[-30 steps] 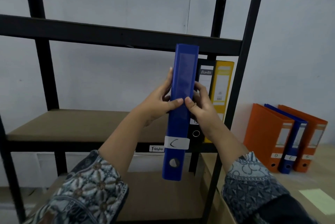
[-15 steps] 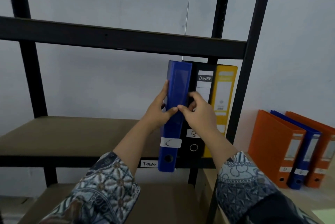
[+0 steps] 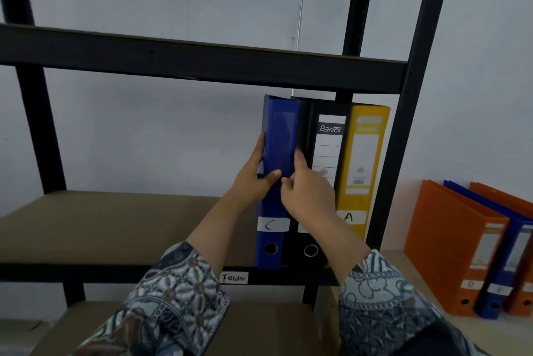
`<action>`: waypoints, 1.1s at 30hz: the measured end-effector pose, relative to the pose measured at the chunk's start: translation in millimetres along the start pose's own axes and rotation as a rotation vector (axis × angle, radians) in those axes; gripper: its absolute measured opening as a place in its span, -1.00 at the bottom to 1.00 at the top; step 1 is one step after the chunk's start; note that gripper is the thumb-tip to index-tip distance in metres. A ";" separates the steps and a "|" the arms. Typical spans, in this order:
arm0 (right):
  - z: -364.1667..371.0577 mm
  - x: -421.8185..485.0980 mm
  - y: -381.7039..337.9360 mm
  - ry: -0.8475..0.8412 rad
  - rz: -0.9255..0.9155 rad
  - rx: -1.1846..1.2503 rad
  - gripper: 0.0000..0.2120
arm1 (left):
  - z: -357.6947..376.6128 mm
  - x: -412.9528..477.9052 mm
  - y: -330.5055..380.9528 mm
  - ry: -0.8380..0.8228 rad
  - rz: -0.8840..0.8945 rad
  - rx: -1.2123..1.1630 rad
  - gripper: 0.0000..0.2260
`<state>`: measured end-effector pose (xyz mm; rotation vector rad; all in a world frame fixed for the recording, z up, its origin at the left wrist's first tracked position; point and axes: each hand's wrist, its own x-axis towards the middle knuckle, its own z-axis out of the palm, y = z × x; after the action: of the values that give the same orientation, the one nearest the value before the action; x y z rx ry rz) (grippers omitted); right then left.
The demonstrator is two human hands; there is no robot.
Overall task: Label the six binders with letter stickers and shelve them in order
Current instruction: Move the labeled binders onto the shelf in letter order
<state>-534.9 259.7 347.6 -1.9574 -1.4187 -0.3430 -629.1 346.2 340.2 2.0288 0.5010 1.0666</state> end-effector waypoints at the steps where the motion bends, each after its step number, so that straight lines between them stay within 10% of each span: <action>1: 0.5 1.1 1.2 -0.004 -0.003 -0.002 -0.38 | 0.9 2.8 -1.8 0.001 -0.004 0.003 -0.28; 33: 3.3 -68.4 19.6 0.023 0.020 0.058 -0.39 | 30.3 -39.2 -6.9 0.268 -0.104 -0.064 -0.22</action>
<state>-542.8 208.6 298.7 -1.9132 -1.3786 -0.3108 -626.6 311.8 304.1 1.7933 0.6928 1.2803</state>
